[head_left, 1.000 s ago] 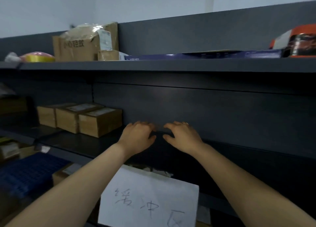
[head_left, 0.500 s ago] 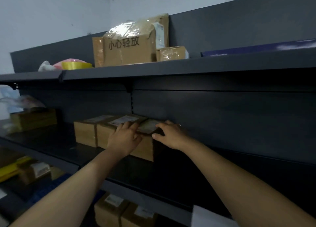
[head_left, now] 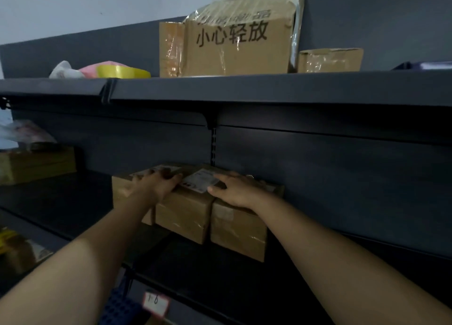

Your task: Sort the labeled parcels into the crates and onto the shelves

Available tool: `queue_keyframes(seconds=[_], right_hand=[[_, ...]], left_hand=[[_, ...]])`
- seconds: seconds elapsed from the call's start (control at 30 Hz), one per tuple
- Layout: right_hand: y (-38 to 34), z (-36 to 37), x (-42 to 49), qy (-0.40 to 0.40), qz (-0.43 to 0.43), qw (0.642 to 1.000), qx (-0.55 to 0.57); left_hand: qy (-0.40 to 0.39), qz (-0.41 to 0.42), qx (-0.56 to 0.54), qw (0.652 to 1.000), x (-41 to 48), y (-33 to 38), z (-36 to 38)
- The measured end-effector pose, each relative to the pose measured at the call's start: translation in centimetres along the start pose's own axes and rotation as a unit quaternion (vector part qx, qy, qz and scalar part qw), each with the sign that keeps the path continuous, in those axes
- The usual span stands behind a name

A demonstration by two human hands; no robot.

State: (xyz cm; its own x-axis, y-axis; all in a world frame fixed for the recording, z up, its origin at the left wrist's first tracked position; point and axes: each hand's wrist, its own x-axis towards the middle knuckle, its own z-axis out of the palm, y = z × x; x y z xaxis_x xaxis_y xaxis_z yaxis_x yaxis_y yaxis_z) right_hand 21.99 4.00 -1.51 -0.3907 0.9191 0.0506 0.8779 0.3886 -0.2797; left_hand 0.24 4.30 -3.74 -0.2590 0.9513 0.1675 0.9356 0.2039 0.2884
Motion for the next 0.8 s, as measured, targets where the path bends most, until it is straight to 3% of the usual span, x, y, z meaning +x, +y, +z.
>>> queue_keyframes(seconds=[0.17, 0.43, 0.7, 0.8], right_hand=[[0.5, 0.8, 0.3, -0.074, -0.02, 0.997, 0.028], [4.3, -0.4, -3.9, -0.032, 0.017, 0.999, 0.002], [9.0, -2.4, -11.2, -0.01, 0.045, 0.999, 0.013], [11.8, -3.6, -14.2, 0.091, 0.094, 0.991, 0.019]], left_hand=[[0.038, 0.039, 0.039, 0.998, -1.3, 1.6, 1.2], [-0.042, 0.053, -0.135, 0.989, -6.8, 7.3, 2.9], [-0.024, 0.09, -0.195, 0.976, -12.1, 13.2, 3.6], [-0.043, 0.094, -0.241, 0.965, -12.7, 14.9, 3.9]])
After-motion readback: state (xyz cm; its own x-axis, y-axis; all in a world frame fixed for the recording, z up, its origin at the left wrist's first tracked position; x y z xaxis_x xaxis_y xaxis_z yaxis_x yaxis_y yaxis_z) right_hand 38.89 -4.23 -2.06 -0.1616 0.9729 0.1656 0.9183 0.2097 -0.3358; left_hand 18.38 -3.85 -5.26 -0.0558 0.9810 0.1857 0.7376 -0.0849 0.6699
